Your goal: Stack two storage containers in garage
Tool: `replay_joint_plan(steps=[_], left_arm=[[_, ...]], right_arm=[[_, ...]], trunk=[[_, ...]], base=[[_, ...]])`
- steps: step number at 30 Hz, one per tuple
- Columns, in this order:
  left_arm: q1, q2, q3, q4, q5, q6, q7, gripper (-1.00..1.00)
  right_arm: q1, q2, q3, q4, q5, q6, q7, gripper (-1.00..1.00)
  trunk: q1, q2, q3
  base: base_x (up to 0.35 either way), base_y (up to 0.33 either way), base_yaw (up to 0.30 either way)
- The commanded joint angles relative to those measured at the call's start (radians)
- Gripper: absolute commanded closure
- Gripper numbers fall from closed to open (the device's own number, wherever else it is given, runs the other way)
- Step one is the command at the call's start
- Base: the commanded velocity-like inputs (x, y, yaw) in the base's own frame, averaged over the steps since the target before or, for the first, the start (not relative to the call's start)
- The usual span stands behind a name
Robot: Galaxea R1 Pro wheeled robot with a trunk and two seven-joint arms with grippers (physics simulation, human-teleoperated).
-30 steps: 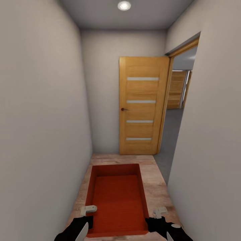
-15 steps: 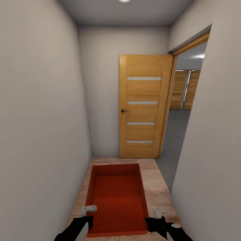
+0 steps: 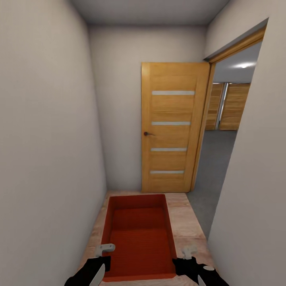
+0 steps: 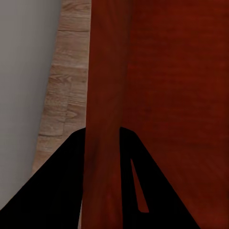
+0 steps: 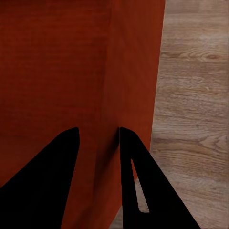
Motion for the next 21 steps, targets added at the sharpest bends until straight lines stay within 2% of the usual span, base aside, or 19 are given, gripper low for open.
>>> replay_joint_plan(steps=[1,21], left_arm=[[-0.001,0.002,0.034,-0.005,-0.019,-0.084,0.009,1.0],[-0.001,0.002,0.034,-0.005,-0.019,-0.085,0.01,1.0]], right_arm=[[0.001,-0.001,0.005,-0.001,-0.007,0.007,0.013,1.0],[0.001,-0.001,0.005,0.0,-0.007,0.007,0.024,1.0]], trunk=[[0.001,-0.001,0.0],[0.001,-0.001,0.0]], base=[[0.329,0.0,0.0],[0.329,0.0,0.0]])
